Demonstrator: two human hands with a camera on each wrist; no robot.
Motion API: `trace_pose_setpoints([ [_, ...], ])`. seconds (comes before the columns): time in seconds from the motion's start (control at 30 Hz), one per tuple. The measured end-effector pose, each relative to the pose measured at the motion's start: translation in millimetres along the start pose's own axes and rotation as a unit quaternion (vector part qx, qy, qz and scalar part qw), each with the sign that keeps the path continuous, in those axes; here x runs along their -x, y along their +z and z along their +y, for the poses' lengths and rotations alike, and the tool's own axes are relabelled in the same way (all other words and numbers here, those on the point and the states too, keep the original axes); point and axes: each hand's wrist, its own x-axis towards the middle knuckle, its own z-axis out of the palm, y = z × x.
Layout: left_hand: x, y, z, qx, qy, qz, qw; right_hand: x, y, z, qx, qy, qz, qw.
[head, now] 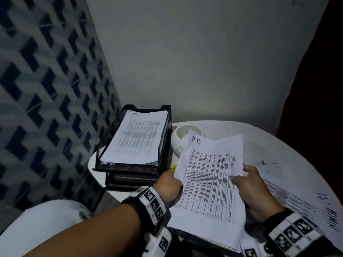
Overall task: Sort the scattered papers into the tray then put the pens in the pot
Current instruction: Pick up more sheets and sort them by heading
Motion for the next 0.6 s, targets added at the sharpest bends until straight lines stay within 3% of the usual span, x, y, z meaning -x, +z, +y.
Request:
trace_pose_setpoints([
  [0.07, 18.4, -9.0, -27.9, 0.026, -0.033, 0.010, 0.999, 4.6, 2.4, 4.6, 0.004, 0.017, -0.028, 0.999],
  [0.13, 39.1, -17.5, -49.2, -0.024, -0.074, 0.007, 0.997, 9.1, 5.2, 7.7, 0.011, 0.034, -0.052, 0.998],
  [0.2, 56.4, -29.1, -70.8, -0.160, -0.121, -0.024, 0.979, 11.8, 7.8, 6.4, 0.002, 0.050, -0.070, 0.996],
  [0.27, 65.8, -45.7, -84.8, -0.284, -0.112, -0.031, 0.952, 13.1, 6.3, 4.7, -0.004, 0.053, -0.066, 0.996],
  [0.43, 45.7, -96.5, -82.0, -0.372, -0.140, 0.046, 0.917, 16.2, -15.7, -7.3, -0.004, 0.056, -0.030, 0.998],
  [0.5, 29.8, -118.2, -72.1, -0.433, -0.149, 0.040, 0.888, 15.9, -32.1, -11.2, 0.013, 0.049, -0.006, 0.999],
  [0.6, 1.3, -147.2, -80.1, -0.463, -0.142, 0.054, 0.873, 14.2, -55.3, -15.9, 0.032, 0.049, 0.037, 0.998],
])
